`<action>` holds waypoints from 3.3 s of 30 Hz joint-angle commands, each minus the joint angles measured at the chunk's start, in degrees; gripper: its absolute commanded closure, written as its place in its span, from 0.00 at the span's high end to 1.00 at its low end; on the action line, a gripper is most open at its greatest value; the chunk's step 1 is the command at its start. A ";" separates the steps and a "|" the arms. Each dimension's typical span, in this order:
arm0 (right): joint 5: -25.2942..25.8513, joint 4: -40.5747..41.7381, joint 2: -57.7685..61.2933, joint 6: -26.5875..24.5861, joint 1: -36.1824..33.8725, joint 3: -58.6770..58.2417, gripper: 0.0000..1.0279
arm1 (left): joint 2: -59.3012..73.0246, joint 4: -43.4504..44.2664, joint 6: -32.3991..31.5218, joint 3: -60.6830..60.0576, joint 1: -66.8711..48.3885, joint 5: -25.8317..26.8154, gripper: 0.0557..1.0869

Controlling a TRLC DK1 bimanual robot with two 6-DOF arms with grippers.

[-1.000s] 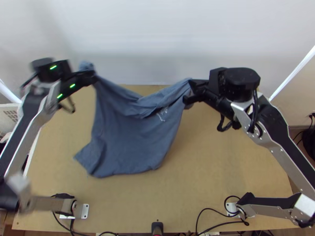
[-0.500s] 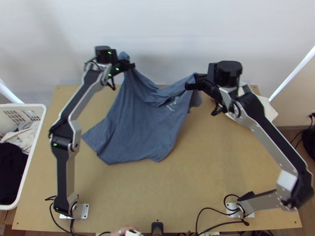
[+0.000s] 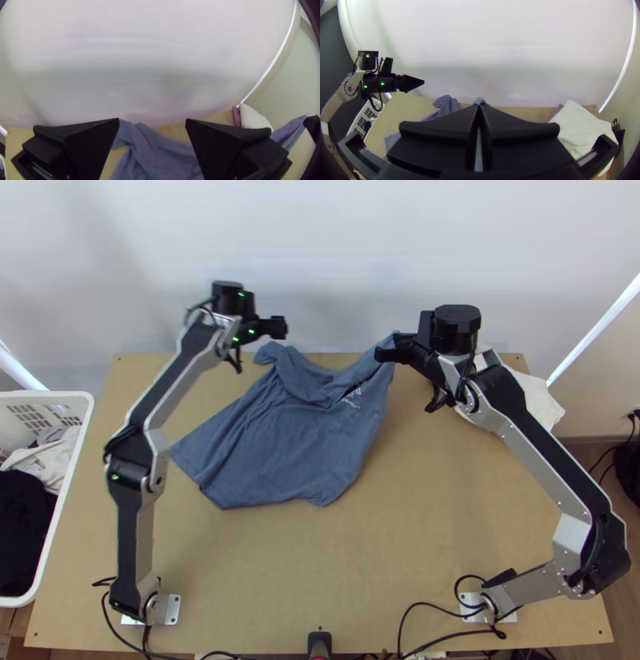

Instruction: Fold the t-shirt

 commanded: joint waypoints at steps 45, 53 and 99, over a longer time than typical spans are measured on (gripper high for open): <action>-1.26 1.17 -3.06 3.32 3.05 -6.58 0.03 | -55.59 6.03 50.68 -91.46 -29.85 -18.13 0.63; -1.26 1.43 -3.06 3.23 3.05 -6.58 0.03 | -49.97 10.68 52.09 -91.73 -28.01 -18.13 0.42; -1.34 -0.06 -14.14 4.90 2.43 -8.07 0.03 | -61.92 -6.19 41.19 -59.12 -17.11 -5.04 0.04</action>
